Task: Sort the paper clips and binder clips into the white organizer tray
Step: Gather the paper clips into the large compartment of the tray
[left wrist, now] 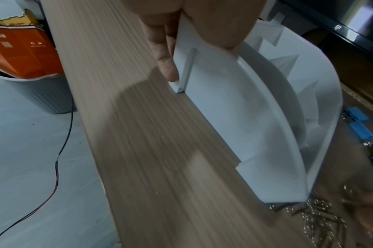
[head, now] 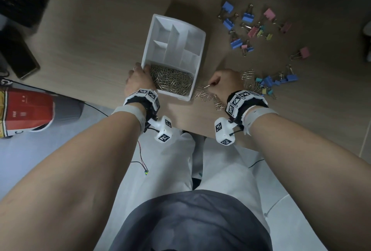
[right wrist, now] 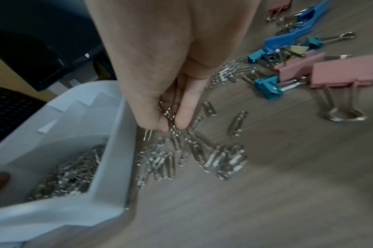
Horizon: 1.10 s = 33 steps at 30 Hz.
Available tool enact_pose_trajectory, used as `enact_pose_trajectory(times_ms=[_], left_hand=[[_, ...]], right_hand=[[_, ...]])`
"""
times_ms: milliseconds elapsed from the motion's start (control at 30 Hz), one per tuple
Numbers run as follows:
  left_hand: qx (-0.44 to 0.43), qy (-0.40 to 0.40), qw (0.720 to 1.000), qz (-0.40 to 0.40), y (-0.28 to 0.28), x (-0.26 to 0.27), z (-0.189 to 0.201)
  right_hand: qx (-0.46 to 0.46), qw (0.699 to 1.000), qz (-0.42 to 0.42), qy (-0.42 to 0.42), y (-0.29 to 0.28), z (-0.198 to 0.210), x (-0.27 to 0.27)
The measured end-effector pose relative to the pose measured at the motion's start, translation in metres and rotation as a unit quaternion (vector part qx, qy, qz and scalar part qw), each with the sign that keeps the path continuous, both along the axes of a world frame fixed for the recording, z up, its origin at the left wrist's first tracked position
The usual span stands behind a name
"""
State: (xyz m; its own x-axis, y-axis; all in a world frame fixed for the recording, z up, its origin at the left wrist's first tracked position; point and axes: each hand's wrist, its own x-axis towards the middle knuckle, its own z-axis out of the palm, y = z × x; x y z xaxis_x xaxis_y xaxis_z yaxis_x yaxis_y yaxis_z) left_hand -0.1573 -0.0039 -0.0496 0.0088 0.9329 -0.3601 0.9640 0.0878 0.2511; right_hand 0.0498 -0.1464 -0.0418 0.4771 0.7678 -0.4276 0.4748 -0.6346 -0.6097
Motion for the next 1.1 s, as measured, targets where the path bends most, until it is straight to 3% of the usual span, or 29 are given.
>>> enact_pose_trajectory(times_ms=[100, 267, 433, 567, 667, 800, 1100], left_hand=[[-0.006, -0.002, 1.000, 0.002, 0.000, 0.000, 0.002], [-0.018, -0.005, 1.000, -0.009, 0.001, -0.001, 0.003], [-0.016, -0.005, 1.000, -0.019, 0.003, -0.007, 0.007], [-0.005, -0.009, 1.000, -0.014, 0.006, -0.019, 0.006], [-0.006, -0.005, 1.000, -0.011, 0.006, -0.024, 0.006], [-0.007, -0.004, 1.000, -0.001, 0.008, -0.030, 0.002], [0.009, 0.006, 1.000, 0.005, 0.007, -0.032, -0.001]], right_hand=[[0.049, 0.997, 0.005, 0.052, 0.021, 0.017, -0.012], [0.072, 0.987, 0.087, 0.111, 0.052, 0.033, -0.031], [0.055, 0.998, -0.007, -0.012, 0.029, 0.009, -0.016], [-0.092, 0.992, 0.066, -0.062, 0.005, -0.002, -0.014], [-0.136, 0.982, 0.096, -0.091, 0.002, -0.002, -0.032], [-0.130, 0.975, 0.118, -0.136, 0.012, -0.008, -0.050], [-0.048, 0.992, 0.092, -0.076, 0.015, -0.015, -0.037]])
